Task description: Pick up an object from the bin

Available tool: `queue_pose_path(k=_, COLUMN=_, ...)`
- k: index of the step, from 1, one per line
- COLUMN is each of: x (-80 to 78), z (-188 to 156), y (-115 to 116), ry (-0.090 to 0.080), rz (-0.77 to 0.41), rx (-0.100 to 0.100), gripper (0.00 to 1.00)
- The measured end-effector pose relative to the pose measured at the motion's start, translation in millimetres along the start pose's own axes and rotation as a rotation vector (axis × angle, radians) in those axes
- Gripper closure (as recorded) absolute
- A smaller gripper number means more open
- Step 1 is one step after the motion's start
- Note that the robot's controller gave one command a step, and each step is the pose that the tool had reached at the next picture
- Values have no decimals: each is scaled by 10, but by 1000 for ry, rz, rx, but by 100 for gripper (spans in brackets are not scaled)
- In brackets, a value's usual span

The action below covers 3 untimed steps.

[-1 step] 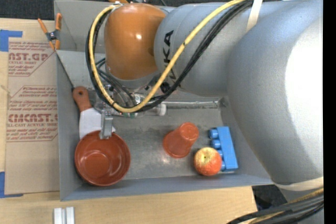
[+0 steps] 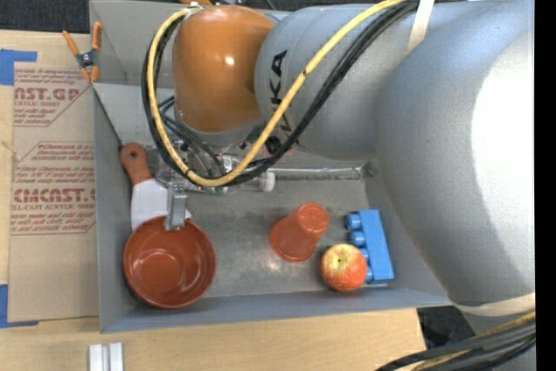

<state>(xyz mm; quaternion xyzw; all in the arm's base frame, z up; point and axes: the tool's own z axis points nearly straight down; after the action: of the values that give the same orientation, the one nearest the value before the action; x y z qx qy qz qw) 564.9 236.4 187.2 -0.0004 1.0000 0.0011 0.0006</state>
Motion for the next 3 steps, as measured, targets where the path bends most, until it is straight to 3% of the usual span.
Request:
queue_pose_path(k=1, x=22, z=28, y=-48, ry=-2, rz=-250, rx=0, gripper=0)
queue_pose_path(k=2, x=-6, z=82, y=-67, ry=-4, rz=-265, rx=-1, gripper=0)
queue_pose_path(k=3, x=-185, z=-650, y=-543, ry=-9, rz=-643, rx=-2, gripper=100)
